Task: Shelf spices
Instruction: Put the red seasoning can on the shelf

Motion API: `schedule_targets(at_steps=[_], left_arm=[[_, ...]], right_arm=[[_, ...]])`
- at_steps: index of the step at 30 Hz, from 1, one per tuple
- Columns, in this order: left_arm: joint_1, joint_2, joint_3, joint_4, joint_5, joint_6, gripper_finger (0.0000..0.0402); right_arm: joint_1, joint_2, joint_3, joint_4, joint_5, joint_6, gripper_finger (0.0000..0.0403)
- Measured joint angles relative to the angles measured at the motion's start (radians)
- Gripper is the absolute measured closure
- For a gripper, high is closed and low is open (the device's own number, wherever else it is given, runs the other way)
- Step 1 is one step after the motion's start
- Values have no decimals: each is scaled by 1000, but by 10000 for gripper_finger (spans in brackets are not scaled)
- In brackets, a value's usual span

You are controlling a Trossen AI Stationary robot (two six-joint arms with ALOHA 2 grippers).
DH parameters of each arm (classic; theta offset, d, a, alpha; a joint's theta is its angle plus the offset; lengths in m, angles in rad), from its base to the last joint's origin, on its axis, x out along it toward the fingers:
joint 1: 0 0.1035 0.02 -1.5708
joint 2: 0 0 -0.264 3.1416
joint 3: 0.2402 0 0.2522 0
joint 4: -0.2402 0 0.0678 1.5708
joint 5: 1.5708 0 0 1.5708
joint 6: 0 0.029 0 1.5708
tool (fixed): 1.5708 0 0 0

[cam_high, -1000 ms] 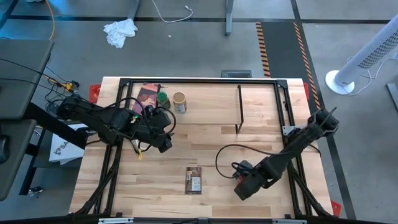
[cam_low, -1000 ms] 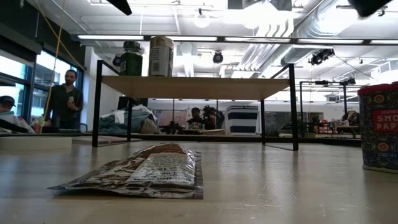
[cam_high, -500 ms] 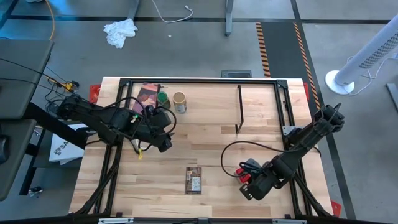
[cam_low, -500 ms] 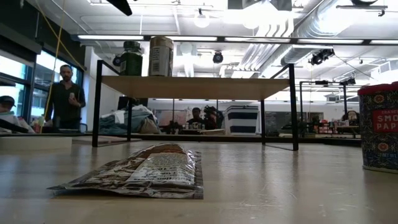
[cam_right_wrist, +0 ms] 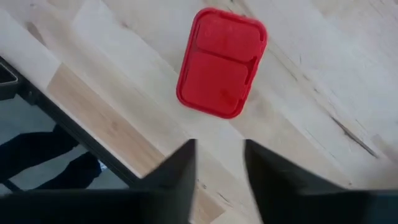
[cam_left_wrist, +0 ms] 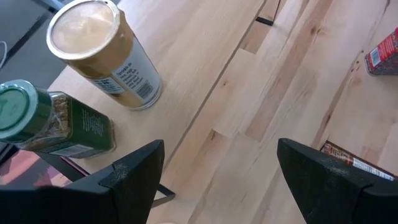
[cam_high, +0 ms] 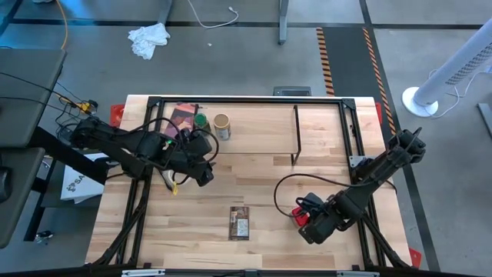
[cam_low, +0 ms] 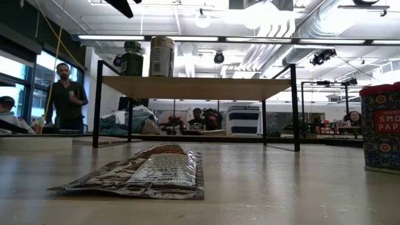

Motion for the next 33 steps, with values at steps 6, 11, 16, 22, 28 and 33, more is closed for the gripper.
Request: schedule_targets(at_steps=[6,11,16,22,28,33], left_arm=[[4,0,0,0,9,0,92],[4,0,0,0,9,0,92],[4,0,0,-1,10,6,92],[4,0,0,-2,11,6,92],[4,0,0,-3,12,7,92],[4,0,0,-3,13,7,92]], right_arm=[[-26,0,0,-30,29,109,126],[-51,3,0,-16,17,130,49],[-71,6,0,-8,26,130,34],[-99,66,0,-2,36,93,34],[-150,111,0,30,17,92,34],[-170,156,0,39,-51,66,34]])
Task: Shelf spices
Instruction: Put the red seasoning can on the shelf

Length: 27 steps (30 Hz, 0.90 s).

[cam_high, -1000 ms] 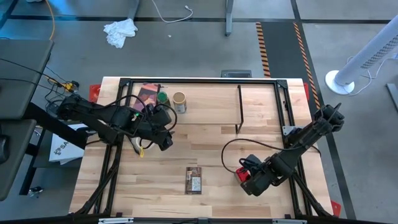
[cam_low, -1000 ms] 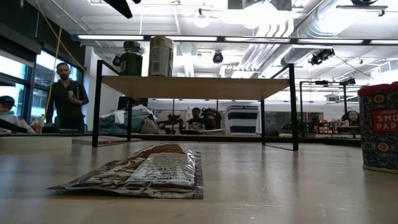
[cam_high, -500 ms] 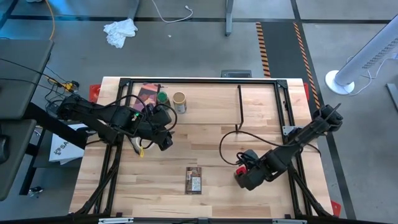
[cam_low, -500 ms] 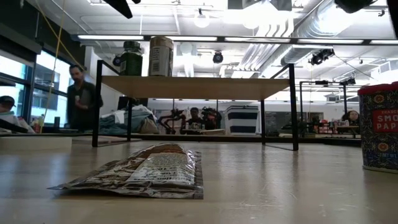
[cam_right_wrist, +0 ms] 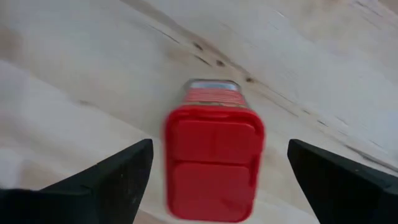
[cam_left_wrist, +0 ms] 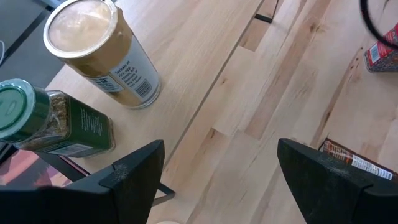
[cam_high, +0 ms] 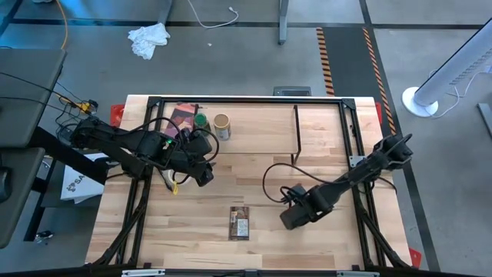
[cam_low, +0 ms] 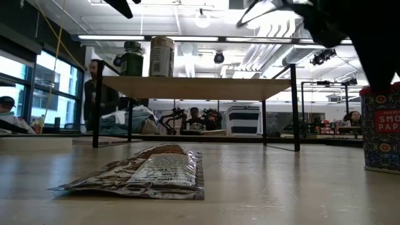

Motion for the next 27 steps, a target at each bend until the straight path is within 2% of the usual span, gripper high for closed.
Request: schedule_targets(at_steps=[6,13,17,22,27], left_arm=[[0,0,0,-1,0,-6,92],[0,0,0,-2,-1,-6,92],[0,-1,0,-1,-8,-6,92],[0,-25,2,35,-8,29,92],[0,-71,73,57,-11,67,92]], right_arm=[[0,46,0,-17,-47,24,34],[2,50,0,-9,-16,46,39],[2,50,0,-9,-14,46,84],[2,50,0,-11,-17,22,195],[2,47,0,-8,-47,-14,198]])
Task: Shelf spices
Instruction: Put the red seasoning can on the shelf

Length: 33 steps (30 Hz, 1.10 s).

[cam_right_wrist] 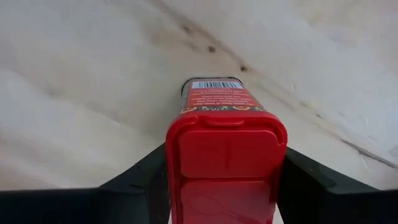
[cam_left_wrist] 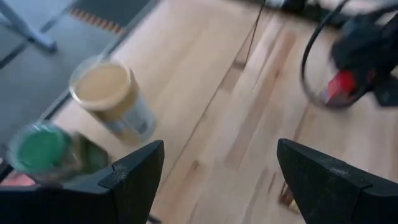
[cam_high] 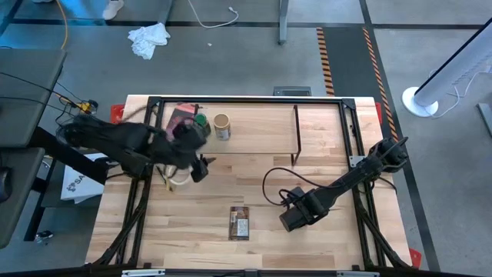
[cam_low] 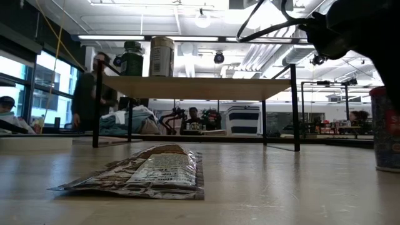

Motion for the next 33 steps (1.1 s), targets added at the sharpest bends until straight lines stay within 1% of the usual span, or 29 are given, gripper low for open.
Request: schedule_targets(at_steps=[3,6,9,12,16,19,24,27,31,33], left_arm=[[0,-32,74,0,-24,38,92],[0,-66,154,0,-74,71,92],[0,-101,225,3,-140,104,92],[0,-140,269,42,-192,162,92],[0,-208,278,165,-187,290,92],[0,-249,273,231,-153,354,92],[0,-289,273,223,-146,371,92],[0,-298,272,204,-139,371,92],[0,-304,272,169,-81,379,92],[0,-304,272,151,-56,378,92]], right_arm=[[0,-29,0,23,-32,-42,198],[-1,-75,35,11,-19,-71,198],[-16,-123,104,-1,72,-111,198],[-61,-155,205,-29,210,-149,198],[-164,-162,361,-96,365,-231,198],[-265,-161,449,-132,429,-289,198],[-447,-159,528,-236,406,-361,198],[-546,-159,550,-325,357,-377,198],[-657,-159,550,-403,296,-378,198],[-698,-158,548,-424,290,-378,198]])
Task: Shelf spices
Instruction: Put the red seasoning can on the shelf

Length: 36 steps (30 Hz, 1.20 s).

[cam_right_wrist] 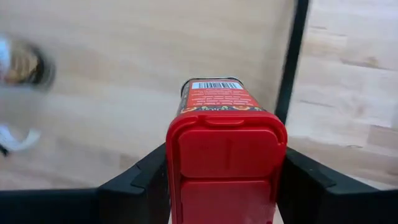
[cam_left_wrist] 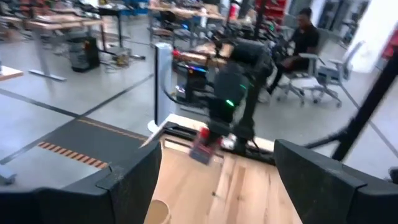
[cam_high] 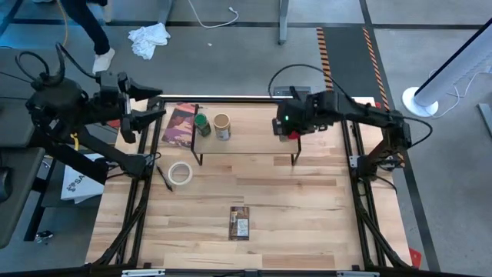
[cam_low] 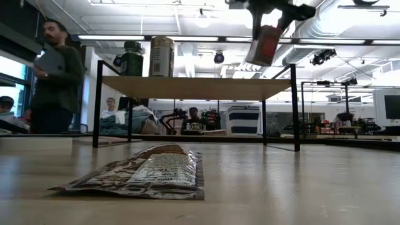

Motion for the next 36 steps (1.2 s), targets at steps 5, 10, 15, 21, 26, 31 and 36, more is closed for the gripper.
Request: schedule_targets(at_steps=[5,10,15,21,26,31,36], left_arm=[[0,0,0,-19,15,0,92],[0,0,0,-28,14,-7,92],[0,0,0,-28,14,-10,92],[0,0,0,-28,9,-10,92],[0,1,0,-28,7,-12,92],[0,2,0,-35,-24,-33,92],[0,2,0,-45,-46,-39,92]], right_arm=[[-70,14,0,17,-8,-23,198],[-103,49,0,17,-60,-86,187],[-112,87,-1,18,-61,-114,143],[-127,106,-1,36,-57,-170,148],[-138,102,35,73,-33,-218,148],[-155,100,103,71,-17,-273,147],[-160,100,206,6,65,-385,150]])
